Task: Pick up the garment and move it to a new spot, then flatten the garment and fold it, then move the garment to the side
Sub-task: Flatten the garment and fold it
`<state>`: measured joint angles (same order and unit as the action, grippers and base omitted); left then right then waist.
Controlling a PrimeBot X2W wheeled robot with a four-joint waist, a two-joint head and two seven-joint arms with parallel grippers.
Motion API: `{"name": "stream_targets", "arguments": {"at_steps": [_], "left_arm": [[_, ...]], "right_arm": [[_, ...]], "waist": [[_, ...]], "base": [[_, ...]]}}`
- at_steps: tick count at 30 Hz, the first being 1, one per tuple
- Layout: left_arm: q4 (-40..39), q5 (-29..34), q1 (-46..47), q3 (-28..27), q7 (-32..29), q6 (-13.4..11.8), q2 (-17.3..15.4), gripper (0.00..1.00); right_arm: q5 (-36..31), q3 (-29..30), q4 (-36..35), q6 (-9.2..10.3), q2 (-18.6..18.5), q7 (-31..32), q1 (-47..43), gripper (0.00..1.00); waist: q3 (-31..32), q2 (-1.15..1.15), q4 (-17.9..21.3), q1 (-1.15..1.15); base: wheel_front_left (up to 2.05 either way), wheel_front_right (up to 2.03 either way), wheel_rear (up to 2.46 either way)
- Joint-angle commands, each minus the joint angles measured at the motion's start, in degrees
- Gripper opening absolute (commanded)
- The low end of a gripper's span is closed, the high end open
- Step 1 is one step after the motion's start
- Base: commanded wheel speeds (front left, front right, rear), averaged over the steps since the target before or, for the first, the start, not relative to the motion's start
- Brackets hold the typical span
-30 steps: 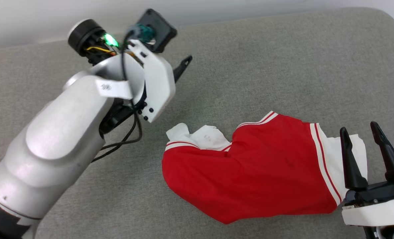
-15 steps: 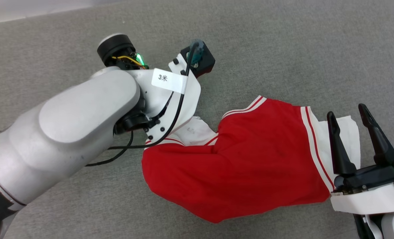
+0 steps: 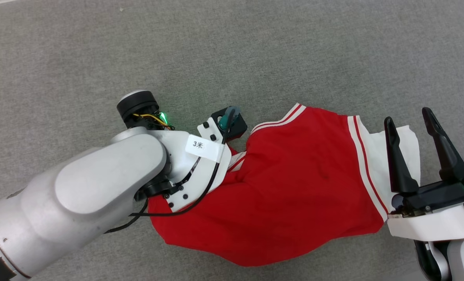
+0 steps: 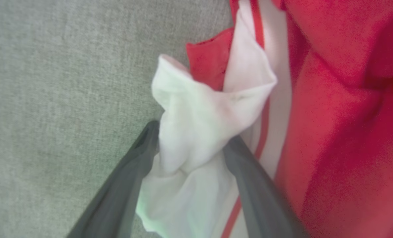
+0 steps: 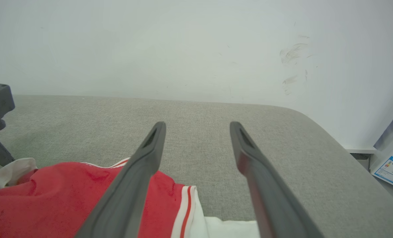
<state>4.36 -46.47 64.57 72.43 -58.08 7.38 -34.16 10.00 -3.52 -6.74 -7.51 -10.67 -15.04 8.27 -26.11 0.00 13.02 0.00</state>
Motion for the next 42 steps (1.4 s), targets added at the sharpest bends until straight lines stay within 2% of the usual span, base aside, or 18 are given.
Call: {"name": "stream_targets", "arguments": {"at_steps": [1, 8, 14, 21, 26, 33, 36, 37, 38, 39, 42], "left_arm": [[1.41, 0.21, -2.73, 1.70, 0.79, 0.02, -0.40, 0.00], [1.06, -0.26, 1.89, 0.95, 12.91, 0.02, -0.34, 0.00], [2.43, -4.56, 3.05, 0.93, 22.51, 0.02, -4.24, 0.00], [11.46, -7.30, 0.07, -1.17, 30.52, -0.45, -10.26, 0.00], [19.30, -8.56, -2.73, -2.40, 34.72, -1.91, -11.72, 0.00], [30.58, -10.71, -6.91, -2.64, 37.42, -2.70, -10.16, 0.00], [34.22, -11.66, -8.34, -2.70, 38.70, -2.31, -8.04, 0.00], [35.12, -11.72, -8.43, -2.79, 39.51, -2.21, -7.40, 0.05], [35.96, -11.32, -8.20, -2.83, 40.50, -2.25, -6.86, 0.83], [36.78, -10.70, -7.57, -2.98, 41.78, -2.31, -6.59, 1.00], [38.32, -8.56, -5.29, -3.09, 45.83, -2.35, -5.84, 1.00]], "right_arm": [[-0.46, 0.15, 0.06, 0.04, 0.33, -0.19, 0.66, 1.00], [-0.39, 0.50, 0.80, 0.04, -0.38, -0.17, -0.89, 1.00], [0.22, 1.10, 1.32, 0.04, -0.93, -0.16, -2.42, 1.00], [0.68, 0.89, 1.95, 0.04, -1.40, -0.17, -2.51, 1.00], [0.97, 0.41, 2.41, 0.04, -1.95, -0.17, -1.74, 1.00], [0.88, -0.74, 4.10, 0.04, -2.29, -0.17, -1.11, 1.00], [0.99, -1.09, 4.70, 0.04, -2.44, -0.17, -0.99, 1.00], [1.02, -1.12, 4.93, 0.04, -2.44, -0.16, -1.06, 1.00], [1.02, -1.11, 5.19, 0.04, -2.45, -0.17, -1.22, 1.00], [0.96, -1.03, 5.39, 0.04, -2.44, -0.17, -1.41, 1.00], [0.98, -0.70, 5.58, 0.04, -2.20, -0.17, -2.10, 1.00]], "waist": [[0.39, 0.00, -0.45, 0.00], [3.75, 0.00, -3.46, 0.00], [6.42, 0.00, -6.65, 0.00], [7.03, 0.00, -9.10, 0.00], [6.35, 0.00, -9.25, 0.00], [5.35, 0.00, -7.87, 0.00], [5.48, 0.00, -7.54, 0.00], [5.71, 0.00, -7.51, 0.00], [6.05, 0.00, -7.51, 0.00], [6.42, 0.00, -7.59, 0.00], [7.86, 0.00, -7.99, 0.00]], "base": [[0.00, 0.00, 0.00], [0.00, 0.00, 0.00], [0.00, 0.00, 0.00], [0.00, 0.00, 0.00], [0.00, 0.00, 0.00], [0.00, 0.00, 0.00], [0.00, 0.00, 0.00], [0.00, 0.00, 0.00], [0.00, 0.00, 0.00], [0.00, 0.00, 0.00], [0.00, 0.00, 0.00]]}}
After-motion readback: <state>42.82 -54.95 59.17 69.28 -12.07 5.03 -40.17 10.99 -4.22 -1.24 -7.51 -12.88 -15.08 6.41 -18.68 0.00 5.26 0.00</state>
